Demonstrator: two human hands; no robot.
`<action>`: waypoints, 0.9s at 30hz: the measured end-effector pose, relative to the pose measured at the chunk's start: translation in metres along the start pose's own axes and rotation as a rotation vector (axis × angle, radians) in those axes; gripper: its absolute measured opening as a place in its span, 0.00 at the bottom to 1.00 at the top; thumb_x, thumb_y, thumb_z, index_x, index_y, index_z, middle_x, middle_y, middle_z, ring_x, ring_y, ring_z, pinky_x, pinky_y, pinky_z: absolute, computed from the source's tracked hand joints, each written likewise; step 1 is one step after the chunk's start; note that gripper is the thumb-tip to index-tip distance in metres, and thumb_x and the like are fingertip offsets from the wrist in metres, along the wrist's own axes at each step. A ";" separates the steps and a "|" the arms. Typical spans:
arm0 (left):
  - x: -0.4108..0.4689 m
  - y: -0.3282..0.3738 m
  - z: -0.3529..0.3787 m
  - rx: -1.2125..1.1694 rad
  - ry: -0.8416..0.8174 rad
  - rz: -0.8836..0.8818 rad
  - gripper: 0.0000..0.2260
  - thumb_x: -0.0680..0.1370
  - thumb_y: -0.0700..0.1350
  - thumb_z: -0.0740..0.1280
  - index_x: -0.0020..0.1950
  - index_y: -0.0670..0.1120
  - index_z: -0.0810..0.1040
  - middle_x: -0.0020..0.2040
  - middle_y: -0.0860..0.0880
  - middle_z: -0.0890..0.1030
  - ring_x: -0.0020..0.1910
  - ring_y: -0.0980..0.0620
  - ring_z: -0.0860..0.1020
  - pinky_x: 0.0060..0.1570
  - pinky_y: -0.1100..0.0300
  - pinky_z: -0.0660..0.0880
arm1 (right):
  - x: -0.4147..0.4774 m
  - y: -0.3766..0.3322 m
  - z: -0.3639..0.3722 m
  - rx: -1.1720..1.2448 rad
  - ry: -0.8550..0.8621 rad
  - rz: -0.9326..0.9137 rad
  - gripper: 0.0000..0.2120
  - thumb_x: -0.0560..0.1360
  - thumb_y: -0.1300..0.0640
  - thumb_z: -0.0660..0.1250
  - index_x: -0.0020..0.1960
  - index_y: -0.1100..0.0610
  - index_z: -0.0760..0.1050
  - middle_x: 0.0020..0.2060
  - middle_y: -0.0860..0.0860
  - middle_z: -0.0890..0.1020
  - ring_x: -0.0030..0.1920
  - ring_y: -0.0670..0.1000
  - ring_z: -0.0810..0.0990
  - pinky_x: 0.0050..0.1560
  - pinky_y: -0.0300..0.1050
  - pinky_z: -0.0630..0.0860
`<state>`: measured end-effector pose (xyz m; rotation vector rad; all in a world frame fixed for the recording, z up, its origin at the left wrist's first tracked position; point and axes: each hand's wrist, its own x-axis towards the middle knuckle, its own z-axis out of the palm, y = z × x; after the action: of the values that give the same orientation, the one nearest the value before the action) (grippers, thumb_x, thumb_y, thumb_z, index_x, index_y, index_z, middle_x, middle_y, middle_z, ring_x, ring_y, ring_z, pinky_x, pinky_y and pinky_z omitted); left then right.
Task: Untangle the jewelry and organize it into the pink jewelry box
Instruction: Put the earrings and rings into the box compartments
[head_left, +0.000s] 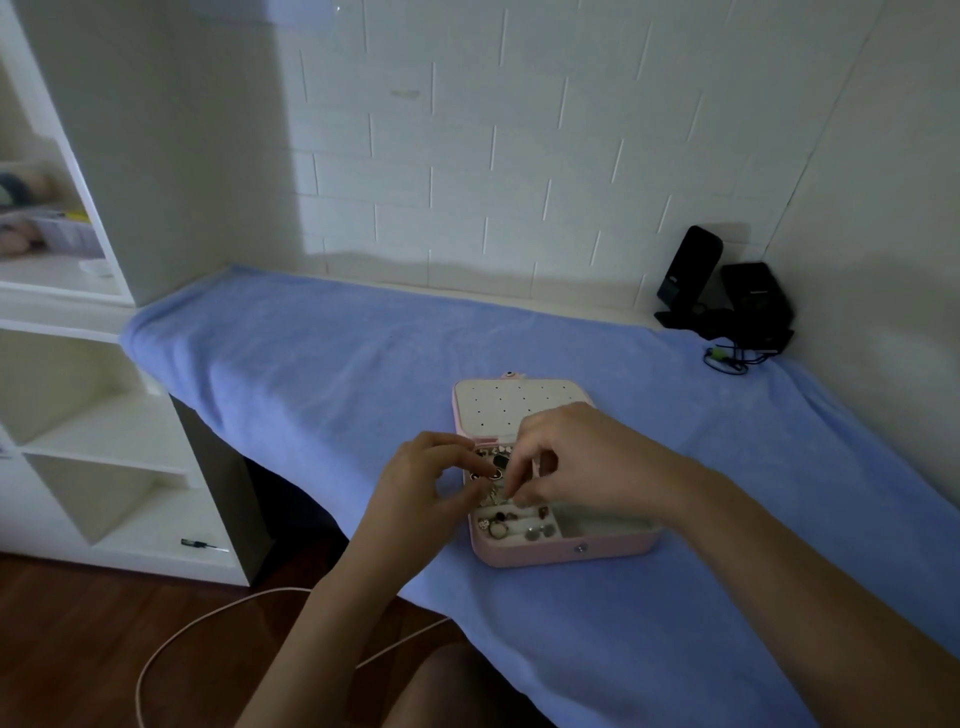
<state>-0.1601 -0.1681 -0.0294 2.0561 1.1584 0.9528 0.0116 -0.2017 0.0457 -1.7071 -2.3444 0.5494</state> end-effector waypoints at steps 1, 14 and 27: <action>0.000 0.000 0.000 -0.008 0.005 0.001 0.08 0.73 0.45 0.71 0.42 0.59 0.79 0.54 0.56 0.75 0.55 0.59 0.72 0.57 0.61 0.69 | 0.000 0.000 0.003 -0.027 -0.006 -0.021 0.04 0.71 0.56 0.72 0.43 0.46 0.83 0.38 0.40 0.77 0.40 0.39 0.74 0.42 0.34 0.72; -0.001 0.003 -0.004 0.018 -0.159 -0.047 0.08 0.72 0.46 0.72 0.38 0.59 0.77 0.54 0.58 0.73 0.55 0.60 0.71 0.56 0.64 0.69 | 0.003 0.001 0.006 -0.133 -0.085 -0.084 0.06 0.72 0.54 0.71 0.47 0.46 0.83 0.38 0.38 0.71 0.40 0.38 0.70 0.45 0.39 0.71; 0.001 0.007 -0.002 -0.004 -0.182 -0.083 0.10 0.72 0.42 0.71 0.39 0.58 0.77 0.55 0.54 0.72 0.55 0.53 0.72 0.58 0.54 0.72 | 0.007 -0.012 0.016 -0.139 -0.014 0.173 0.05 0.71 0.58 0.69 0.44 0.57 0.82 0.36 0.51 0.82 0.37 0.51 0.79 0.33 0.41 0.70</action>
<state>-0.1583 -0.1700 -0.0223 2.0283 1.1342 0.7118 -0.0074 -0.2018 0.0352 -1.9876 -2.3071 0.4354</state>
